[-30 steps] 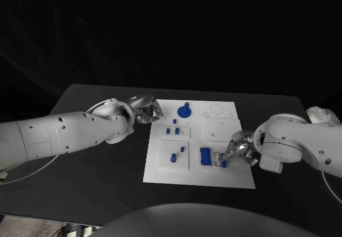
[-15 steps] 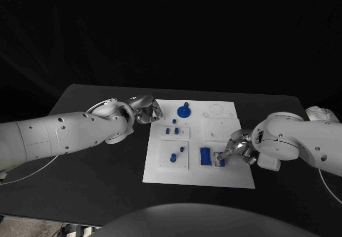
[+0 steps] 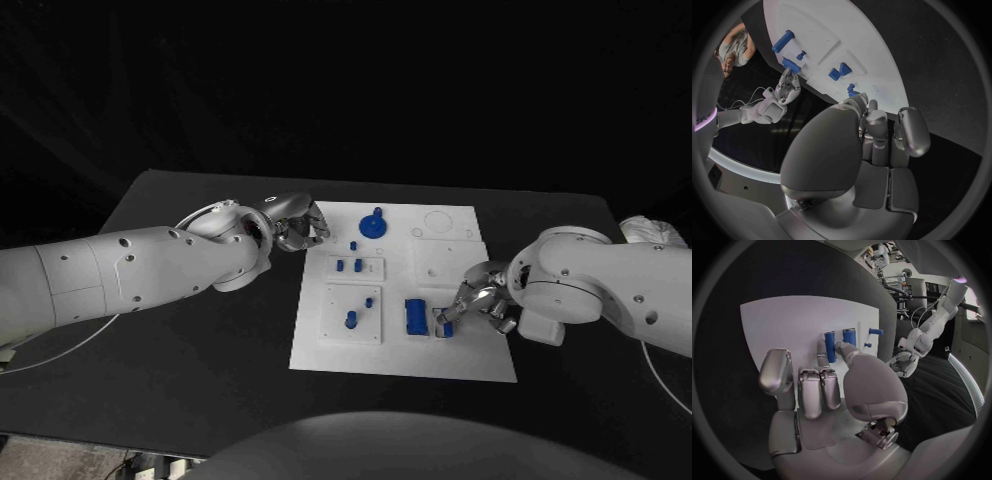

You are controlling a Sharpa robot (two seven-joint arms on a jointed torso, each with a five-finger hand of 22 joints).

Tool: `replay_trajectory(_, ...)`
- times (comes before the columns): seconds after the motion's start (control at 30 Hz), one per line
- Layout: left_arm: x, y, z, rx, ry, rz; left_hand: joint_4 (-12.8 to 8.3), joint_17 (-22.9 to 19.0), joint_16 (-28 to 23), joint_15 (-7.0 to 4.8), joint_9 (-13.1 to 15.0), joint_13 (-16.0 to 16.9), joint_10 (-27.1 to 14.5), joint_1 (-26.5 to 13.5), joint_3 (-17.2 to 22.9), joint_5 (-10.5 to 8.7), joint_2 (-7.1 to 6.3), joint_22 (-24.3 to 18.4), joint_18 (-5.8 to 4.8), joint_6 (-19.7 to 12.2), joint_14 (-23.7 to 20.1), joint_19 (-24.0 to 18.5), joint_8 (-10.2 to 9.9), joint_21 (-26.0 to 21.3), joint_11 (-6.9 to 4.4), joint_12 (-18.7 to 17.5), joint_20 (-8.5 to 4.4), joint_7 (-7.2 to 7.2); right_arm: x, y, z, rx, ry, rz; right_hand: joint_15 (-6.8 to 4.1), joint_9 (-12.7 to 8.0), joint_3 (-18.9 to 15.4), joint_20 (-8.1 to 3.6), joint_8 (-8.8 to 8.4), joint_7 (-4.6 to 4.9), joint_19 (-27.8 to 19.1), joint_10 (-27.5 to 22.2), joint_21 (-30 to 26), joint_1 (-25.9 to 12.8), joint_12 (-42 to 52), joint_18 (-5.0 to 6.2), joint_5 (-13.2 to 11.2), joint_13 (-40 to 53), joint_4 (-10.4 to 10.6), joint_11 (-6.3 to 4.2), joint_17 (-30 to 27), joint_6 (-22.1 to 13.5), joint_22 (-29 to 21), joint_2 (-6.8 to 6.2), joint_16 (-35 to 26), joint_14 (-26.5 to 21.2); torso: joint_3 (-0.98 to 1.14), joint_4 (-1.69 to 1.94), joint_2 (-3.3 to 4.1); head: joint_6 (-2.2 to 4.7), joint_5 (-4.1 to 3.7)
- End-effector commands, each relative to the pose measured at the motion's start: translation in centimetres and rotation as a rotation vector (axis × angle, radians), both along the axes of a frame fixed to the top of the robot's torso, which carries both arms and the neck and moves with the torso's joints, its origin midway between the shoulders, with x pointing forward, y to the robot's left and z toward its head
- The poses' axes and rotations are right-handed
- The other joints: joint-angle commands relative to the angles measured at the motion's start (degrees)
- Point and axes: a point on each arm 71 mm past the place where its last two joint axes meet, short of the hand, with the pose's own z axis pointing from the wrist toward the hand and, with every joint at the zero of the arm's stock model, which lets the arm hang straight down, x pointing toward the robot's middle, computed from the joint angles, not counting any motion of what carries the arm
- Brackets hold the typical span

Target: Assemble the parts on the task board

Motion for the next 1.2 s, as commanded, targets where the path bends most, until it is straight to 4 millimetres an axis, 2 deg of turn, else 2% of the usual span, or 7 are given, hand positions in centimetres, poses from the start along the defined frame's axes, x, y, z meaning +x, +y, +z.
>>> replay_trajectory(0.03, -0.1, -0.14, -0.22, 0.004, 0.017, -0.006, 0.0, 0.0, -0.2, 0.18, 0.1, 0.0, 0.3, -0.4, 0.5, 0.38, 0.29, 9.5, 0.64, 0.2, -0.2, -0.4, 0.3, -0.3, -0.01, 0.2, 0.1, -0.02, -0.13, -0.03, -0.11, -0.02, 0.024, 0.005, 0.23, 0.1, 2.3, 0.07, -0.18, -0.07, -0.4, 6.0, -0.5, -0.8, 0.2, 0.93, -1.6, 15.1, -1.9, 0.1, 15.1, -0.5, 7.0, 0.23, 0.2, 6.0, 0.02, -0.01, 0.01, -0.01, -0.01)
replay_trajectory(0.4, -0.22, -0.16, -0.55, 0.008, 0.029, -0.007, 0.0, -0.4, -0.4, 0.21, 0.1, 0.0, 0.3, -0.4, 0.5, 0.39, 0.29, 9.4, 0.68, 0.2, -0.3, -0.5, 0.3, -0.5, -0.01, 0.2, 0.11, -0.01, -0.08, 0.08, -0.12, -0.017, 0.022, 0.005, 0.39, 0.0, 1.7, 0.23, -0.55, 0.13, -0.4, 6.0, -1.0, -2.6, 0.2, 0.96, -8.9, 15.1, -1.2, 0.29, 15.1, -0.8, 7.0, 0.47, 0.2, 6.0, 0.01, -0.01, 0.02, -0.01, 0.07)
replay_trajectory(0.5, -0.22, -0.16, -0.58, 0.009, 0.031, -0.006, 0.0, -0.4, -0.4, 0.22, 0.1, 0.0, 0.3, -0.4, 0.5, 0.39, 0.29, 9.4, 0.69, 0.2, -0.3, -0.5, 0.3, -0.5, -0.01, 0.2, 0.11, -0.01, -0.08, 0.08, -0.12, -0.018, 0.021, 0.004, 0.5, 0.0, 1.0, 0.3, -0.71, 0.27, -0.4, 6.0, -1.2, -3.4, 0.2, 0.97, -13.0, 15.1, -0.6, 0.42, 15.1, -0.9, 7.1, 0.43, 0.2, 6.0, 0.0, -0.03, -0.01, -0.01, 0.11)
replay_trajectory(0.6, -0.23, -0.16, -0.59, 0.009, 0.032, -0.006, 0.0, -0.4, -0.4, 0.22, 0.1, 0.0, 0.3, -0.4, 0.5, 0.39, 0.29, 9.4, 0.69, 0.2, -0.3, -0.5, 0.3, -0.5, -0.01, 0.2, 0.11, -0.01, -0.08, 0.07, -0.11, -0.017, 0.02, 0.003, 0.66, -0.1, -0.4, 0.43, -0.8, 0.46, -0.3, 6.0, -1.3, -5.2, 0.2, 0.96, -18.6, 15.1, 0.7, 0.61, 15.1, -0.9, 7.1, 0.32, 0.2, 6.0, 0.0, -0.04, 0.01, -0.01, 0.09)
replay_trajectory(0.67, -0.23, -0.16, -0.61, 0.01, 0.032, -0.006, 0.0, -0.4, -0.4, 0.22, 0.1, 0.0, 0.3, -0.4, 0.5, 0.39, 0.29, 9.4, 0.69, 0.2, -0.4, -0.5, 0.3, -0.6, 0.0, 0.2, 0.12, 0.0, -0.08, 0.04, -0.11, -0.017, 0.019, 0.001, 0.68, -0.1, -0.9, 0.47, -0.85, 0.51, -0.3, 6.0, -1.3, -5.6, 0.2, 0.97, -20.1, 15.1, 1.0, 0.64, 15.1, -0.9, 7.2, 0.33, 0.2, 6.0, 0.01, -0.03, 0.02, -0.01, 0.09)
replay_trajectory(0.97, -0.26, -0.16, -0.62, 0.009, 0.033, -0.006, 0.0, -0.5, -0.4, 0.23, 0.1, 0.0, 0.3, -0.4, 0.5, 0.39, 0.28, 9.4, 0.69, 0.2, -0.4, -0.5, 0.3, -0.6, 0.0, 0.2, 0.12, 0.0, -0.06, -0.21, -0.08, -0.017, 0.013, -0.009, 0.78, -0.1, -3.8, 0.61, -0.97, 0.61, -0.1, 6.0, -1.6, -9.0, 0.2, 0.99, -25.1, 15.1, 3.8, 0.75, 15.1, -0.9, 7.3, 0.21, 0.2, 6.0, 0.01, -0.01, 0.02, -0.01, 0.18)
replay_trajectory(1.2, -0.3, -0.13, -0.61, 0.009, 0.033, -0.006, 0.0, -0.5, -0.4, 0.23, 0.1, 0.0, 0.3, -0.4, 0.5, 0.39, 0.28, 9.4, 0.69, 0.2, -0.4, -0.5, 0.3, -0.6, 0.0, 0.2, 0.12, 0.0, -0.03, -0.65, 0.1, 0.005, -0.016, -0.041, 0.68, 0.0, -5.3, 0.55, -0.84, 0.47, -0.1, 6.0, -2.0, -11.2, 0.2, 1.04, -25.3, 15.1, 6.1, 0.63, 15.1, -0.7, 7.4, 0.96, 0.2, 6.0, 0.01, -0.03, 0.02, -0.01, 0.37)
